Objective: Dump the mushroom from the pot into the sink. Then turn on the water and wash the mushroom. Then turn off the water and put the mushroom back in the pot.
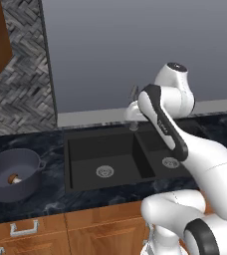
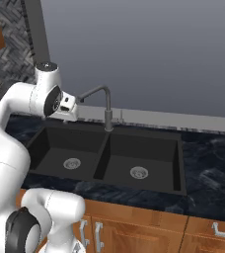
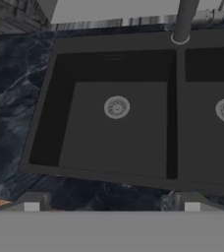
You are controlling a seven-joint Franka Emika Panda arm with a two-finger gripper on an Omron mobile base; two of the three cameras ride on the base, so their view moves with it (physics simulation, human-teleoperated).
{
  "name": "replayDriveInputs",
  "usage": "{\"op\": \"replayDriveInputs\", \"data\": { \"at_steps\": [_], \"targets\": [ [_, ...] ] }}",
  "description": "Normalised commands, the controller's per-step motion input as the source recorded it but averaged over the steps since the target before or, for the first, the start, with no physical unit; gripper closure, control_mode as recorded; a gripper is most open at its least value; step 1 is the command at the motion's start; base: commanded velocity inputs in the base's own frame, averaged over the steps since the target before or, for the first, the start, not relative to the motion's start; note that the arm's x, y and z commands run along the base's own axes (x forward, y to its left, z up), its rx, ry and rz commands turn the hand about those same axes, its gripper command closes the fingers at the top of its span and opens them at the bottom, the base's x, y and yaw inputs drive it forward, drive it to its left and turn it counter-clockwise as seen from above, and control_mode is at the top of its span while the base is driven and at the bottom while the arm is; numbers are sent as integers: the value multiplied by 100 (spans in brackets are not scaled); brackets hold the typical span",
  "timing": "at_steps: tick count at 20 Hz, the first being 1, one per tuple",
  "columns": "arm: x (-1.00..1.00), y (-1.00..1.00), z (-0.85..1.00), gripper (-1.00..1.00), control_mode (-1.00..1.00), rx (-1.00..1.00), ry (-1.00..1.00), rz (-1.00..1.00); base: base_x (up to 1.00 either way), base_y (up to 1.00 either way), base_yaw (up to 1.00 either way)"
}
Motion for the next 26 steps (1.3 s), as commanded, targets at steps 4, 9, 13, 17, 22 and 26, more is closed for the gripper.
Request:
{"op": "replayDriveInputs", "data": {
  "at_steps": [4, 9, 13, 17, 22, 26],
  "targets": [
    [0, 47, -10, -100, -100, 0, 6, 0, 0, 0, 0],
    [0, 55, -16, -100, -100, 0, 10, 0, 0, 0, 0],
    [0, 51, -17, -100, -100, 0, 6, 0, 0, 0, 0],
    [0, 46, -14, -100, -100, 0, 4, 0, 0, 0, 0],
    [0, 61, -8, -100, -100, 0, 4, 0, 0, 0, 0],
    [0, 69, -5, -100, -100, 0, 4, 0, 0, 0, 0]
  ]
}}
